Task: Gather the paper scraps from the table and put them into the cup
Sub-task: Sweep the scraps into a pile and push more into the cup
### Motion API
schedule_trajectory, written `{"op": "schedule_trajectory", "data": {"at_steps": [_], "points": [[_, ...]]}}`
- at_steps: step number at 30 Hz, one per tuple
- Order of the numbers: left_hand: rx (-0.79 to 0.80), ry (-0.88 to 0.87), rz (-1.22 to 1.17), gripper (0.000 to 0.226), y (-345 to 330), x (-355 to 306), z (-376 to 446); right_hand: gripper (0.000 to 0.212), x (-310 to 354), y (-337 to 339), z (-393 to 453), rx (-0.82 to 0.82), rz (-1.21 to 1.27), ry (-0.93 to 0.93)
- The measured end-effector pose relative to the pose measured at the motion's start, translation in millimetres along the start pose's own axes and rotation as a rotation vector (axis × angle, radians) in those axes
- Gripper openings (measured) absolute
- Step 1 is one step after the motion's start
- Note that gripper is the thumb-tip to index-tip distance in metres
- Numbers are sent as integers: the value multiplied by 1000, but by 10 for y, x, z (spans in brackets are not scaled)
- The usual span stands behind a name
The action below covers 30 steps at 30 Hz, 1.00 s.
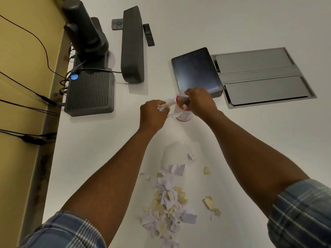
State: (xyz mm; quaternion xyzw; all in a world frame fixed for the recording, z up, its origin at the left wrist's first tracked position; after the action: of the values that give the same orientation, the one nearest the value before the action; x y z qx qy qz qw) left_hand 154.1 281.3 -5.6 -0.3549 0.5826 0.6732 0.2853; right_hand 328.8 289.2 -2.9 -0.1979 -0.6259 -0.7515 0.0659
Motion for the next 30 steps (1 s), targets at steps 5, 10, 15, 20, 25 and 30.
{"op": "schedule_trajectory", "data": {"at_steps": [5,10,15,20,25,30], "points": [[-25,22,14,23,53,100,-35,51,22,28,8,71,-4,-74],[-40,-5,33,24,48,-24,13,51,-32,163,-117,-60,130,-100],[18,-227,128,18,-179,-396,86,36,-175,257,-442,-384,327,-291],[173,-366,246,28,-543,-624,135,26,-400,205,-866,-520,353,-447],[474,-363,454,31,-834,-645,170,25,-597,77,-1246,-479,337,-498],[605,-372,663,38,-921,-667,204,25,-610,-24,-1410,-342,296,-470]]}}
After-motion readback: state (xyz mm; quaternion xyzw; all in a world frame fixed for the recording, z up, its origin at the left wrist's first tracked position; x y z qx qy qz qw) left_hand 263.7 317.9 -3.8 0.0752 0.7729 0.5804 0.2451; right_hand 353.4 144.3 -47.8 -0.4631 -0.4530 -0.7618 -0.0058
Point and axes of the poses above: each hand's wrist, its own z-axis towards the middle knuckle, its own y-axis out of the back of the hand, x = y × z, the point moved 2 cm from there along z, towards the middle knuckle, and after that the axes turned 15 degrees about -x, right-handed, at the moved point
